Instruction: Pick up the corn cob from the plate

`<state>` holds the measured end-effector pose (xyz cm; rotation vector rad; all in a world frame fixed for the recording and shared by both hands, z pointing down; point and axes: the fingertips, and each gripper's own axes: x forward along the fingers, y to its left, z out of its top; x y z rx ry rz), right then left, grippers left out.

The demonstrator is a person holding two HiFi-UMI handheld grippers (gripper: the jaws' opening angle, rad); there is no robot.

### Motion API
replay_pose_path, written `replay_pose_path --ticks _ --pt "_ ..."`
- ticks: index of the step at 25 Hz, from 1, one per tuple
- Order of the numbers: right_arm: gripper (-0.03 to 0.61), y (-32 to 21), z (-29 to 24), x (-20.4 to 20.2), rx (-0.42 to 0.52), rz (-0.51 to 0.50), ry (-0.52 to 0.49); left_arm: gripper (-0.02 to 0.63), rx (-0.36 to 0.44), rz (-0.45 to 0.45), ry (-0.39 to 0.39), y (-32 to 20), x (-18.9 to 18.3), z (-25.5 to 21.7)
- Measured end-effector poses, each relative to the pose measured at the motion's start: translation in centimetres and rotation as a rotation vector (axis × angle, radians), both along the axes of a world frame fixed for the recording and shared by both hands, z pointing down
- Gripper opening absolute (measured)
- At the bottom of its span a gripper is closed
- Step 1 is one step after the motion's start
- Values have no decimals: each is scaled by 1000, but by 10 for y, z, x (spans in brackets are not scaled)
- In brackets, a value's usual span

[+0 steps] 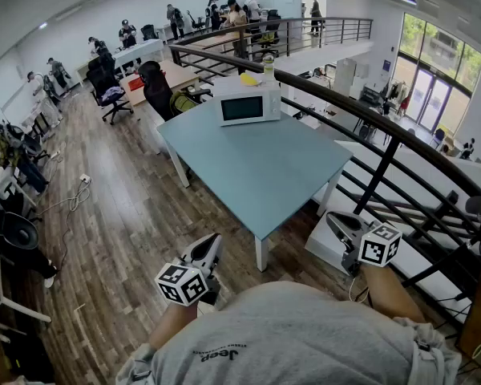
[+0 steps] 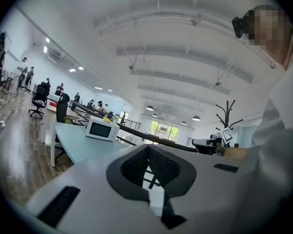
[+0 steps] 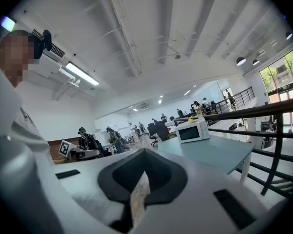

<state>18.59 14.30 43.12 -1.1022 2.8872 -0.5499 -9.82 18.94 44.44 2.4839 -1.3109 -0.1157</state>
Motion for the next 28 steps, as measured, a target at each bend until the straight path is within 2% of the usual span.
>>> replay_pose_path --ticks 14,18,28 --pt "14 -9 -2 20 0 -12 -12 11 4 -1 -8 -8 21 -4" --pt "14 -11 -2 30 -20 -20 -28 11 10 -4 -7 -9 31 -5" --pt "14 -7 -4 62 4 -68 -25 10 8 -28 -10 -2 71 -4"
